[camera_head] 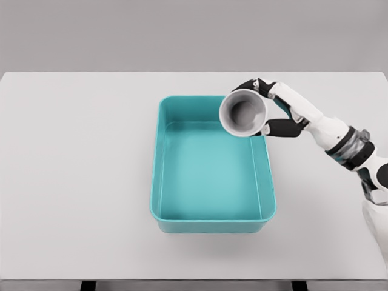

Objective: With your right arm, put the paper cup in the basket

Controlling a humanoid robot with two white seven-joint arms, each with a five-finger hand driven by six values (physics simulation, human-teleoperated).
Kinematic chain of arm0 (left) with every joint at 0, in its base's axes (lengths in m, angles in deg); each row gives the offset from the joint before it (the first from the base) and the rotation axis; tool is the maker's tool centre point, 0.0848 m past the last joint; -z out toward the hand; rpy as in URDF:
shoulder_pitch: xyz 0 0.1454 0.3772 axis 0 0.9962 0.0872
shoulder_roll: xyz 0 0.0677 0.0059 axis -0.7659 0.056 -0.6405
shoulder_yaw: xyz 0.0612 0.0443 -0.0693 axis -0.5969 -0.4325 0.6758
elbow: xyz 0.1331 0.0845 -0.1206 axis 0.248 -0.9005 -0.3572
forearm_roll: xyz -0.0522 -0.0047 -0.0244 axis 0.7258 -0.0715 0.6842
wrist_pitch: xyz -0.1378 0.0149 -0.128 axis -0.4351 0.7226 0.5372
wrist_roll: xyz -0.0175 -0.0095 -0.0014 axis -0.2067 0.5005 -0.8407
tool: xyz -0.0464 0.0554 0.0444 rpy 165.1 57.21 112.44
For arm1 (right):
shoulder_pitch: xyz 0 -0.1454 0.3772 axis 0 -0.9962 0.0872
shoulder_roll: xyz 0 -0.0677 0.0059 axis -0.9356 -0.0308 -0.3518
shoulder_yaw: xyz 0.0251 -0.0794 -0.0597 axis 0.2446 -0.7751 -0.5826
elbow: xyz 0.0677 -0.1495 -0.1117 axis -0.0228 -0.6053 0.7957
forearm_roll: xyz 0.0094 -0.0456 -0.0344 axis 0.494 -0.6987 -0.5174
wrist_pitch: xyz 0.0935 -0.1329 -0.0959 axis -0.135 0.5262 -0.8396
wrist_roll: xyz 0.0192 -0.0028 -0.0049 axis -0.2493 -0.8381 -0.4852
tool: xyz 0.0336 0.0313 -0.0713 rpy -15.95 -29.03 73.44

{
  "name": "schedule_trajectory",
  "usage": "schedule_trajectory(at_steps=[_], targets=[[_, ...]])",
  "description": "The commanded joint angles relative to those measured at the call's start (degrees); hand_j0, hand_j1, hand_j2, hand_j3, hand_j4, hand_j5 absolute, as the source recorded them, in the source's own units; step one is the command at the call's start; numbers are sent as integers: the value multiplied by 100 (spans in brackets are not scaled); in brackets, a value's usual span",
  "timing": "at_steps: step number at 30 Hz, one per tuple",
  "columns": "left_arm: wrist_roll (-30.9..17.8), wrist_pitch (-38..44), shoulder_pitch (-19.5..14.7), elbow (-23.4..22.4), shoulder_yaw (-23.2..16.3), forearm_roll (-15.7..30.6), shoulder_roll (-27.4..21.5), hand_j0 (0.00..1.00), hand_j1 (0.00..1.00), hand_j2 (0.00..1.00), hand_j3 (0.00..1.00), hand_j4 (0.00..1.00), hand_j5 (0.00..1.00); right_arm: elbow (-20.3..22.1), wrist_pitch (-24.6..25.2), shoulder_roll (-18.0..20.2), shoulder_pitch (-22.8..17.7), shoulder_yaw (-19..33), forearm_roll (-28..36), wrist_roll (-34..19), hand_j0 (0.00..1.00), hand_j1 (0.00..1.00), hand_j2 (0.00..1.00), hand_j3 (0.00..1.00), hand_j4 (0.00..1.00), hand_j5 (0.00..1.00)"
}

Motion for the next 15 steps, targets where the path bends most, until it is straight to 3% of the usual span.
schedule_trajectory(at_steps=[1, 15], targets=[[-1, -6, -9, 0, -2, 1, 0, 100, 100, 100, 100, 100, 100, 45, 54, 30, 0, -126, -103, 2, 58, 58, 58, 58, 58, 58], [-1, 3, 0, 0, -2, 1, 0, 100, 100, 100, 100, 100, 100, 63, 195, 487, 158, -679, -402, 2, 58, 58, 58, 58, 58, 58]])
